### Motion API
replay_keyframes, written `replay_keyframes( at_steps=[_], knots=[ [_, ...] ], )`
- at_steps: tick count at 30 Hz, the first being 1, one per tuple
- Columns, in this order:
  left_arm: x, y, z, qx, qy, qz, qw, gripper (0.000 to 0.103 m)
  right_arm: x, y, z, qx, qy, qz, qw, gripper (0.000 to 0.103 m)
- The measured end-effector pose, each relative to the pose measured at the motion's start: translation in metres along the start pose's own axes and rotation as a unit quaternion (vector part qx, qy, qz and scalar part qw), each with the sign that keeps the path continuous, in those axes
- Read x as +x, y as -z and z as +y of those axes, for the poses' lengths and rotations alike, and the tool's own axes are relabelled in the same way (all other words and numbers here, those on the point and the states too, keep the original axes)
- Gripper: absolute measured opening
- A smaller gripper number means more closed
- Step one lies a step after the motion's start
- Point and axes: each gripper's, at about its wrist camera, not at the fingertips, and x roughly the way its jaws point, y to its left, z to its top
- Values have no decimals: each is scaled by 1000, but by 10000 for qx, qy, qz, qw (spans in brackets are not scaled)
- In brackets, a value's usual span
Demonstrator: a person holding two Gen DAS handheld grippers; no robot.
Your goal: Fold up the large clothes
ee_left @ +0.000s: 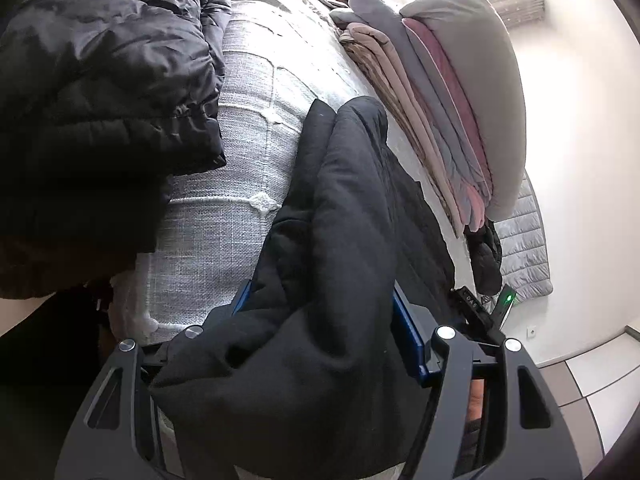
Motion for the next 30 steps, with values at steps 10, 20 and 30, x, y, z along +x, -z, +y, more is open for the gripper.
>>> replay_keyframes(
  at_steps=[10,20,30],
  knots=[
    [1,1,5,-88,8,-23,10000,61,-78,61,68,-341,-1894,-709,9788,82],
    [0,5,4,-53,-75,-243,9997,61,-86,139,98,-603,-2409,-185,9685,96],
    [0,7,1,20,-187,-370,9991,61,-116,161,71,-45,-2272,-533,9724,95]
  ],
)
